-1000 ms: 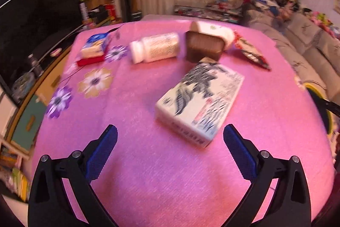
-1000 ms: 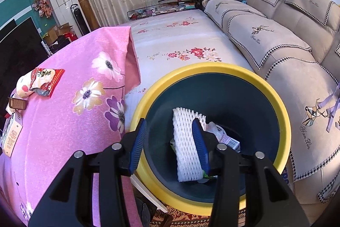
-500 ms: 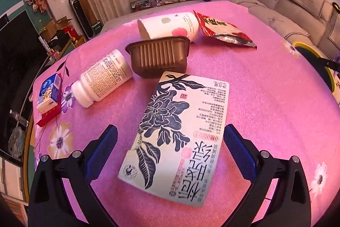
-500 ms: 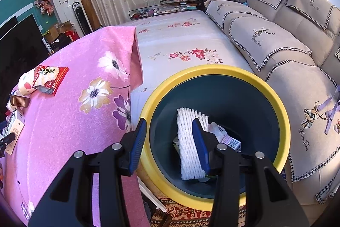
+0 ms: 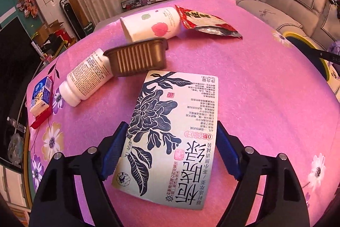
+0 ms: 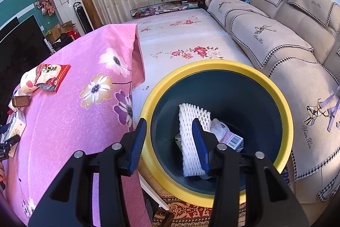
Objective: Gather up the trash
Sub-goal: 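Carry the box over the bin and open the left gripper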
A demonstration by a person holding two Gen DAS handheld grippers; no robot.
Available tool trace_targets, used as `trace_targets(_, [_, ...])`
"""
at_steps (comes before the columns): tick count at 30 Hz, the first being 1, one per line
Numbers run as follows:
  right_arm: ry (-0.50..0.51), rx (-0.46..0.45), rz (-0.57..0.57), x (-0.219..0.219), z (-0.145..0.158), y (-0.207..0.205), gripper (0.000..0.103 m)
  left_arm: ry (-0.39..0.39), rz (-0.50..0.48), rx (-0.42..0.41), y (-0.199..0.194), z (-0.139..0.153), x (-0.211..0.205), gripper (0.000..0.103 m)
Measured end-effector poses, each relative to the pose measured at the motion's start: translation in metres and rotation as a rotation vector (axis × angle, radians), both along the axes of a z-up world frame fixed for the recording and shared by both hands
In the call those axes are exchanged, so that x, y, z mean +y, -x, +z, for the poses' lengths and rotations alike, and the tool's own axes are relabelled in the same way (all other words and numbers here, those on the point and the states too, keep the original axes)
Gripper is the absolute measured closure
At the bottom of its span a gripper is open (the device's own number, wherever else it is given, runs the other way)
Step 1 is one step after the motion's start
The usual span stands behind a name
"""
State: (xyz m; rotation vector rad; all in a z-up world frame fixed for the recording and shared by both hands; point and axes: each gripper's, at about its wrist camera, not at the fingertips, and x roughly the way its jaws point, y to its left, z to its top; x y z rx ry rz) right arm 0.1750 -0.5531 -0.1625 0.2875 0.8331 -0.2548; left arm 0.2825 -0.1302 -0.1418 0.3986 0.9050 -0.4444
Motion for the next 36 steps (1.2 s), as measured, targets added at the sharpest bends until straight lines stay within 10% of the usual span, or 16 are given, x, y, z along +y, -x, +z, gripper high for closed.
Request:
trace_targets(18, [-0.034,-0.049,-0.015,-0.015,0.007,0.022,0.061,0.082,-0.211,-0.05,0.067,0.05,-0.082,0.029])
trace_targets(36, [0.007,-0.128,-0.166,-0.079,0.028,0.083,0.061,0.064,-0.557,0.017,0.079,0.053,-0.311,0.029])
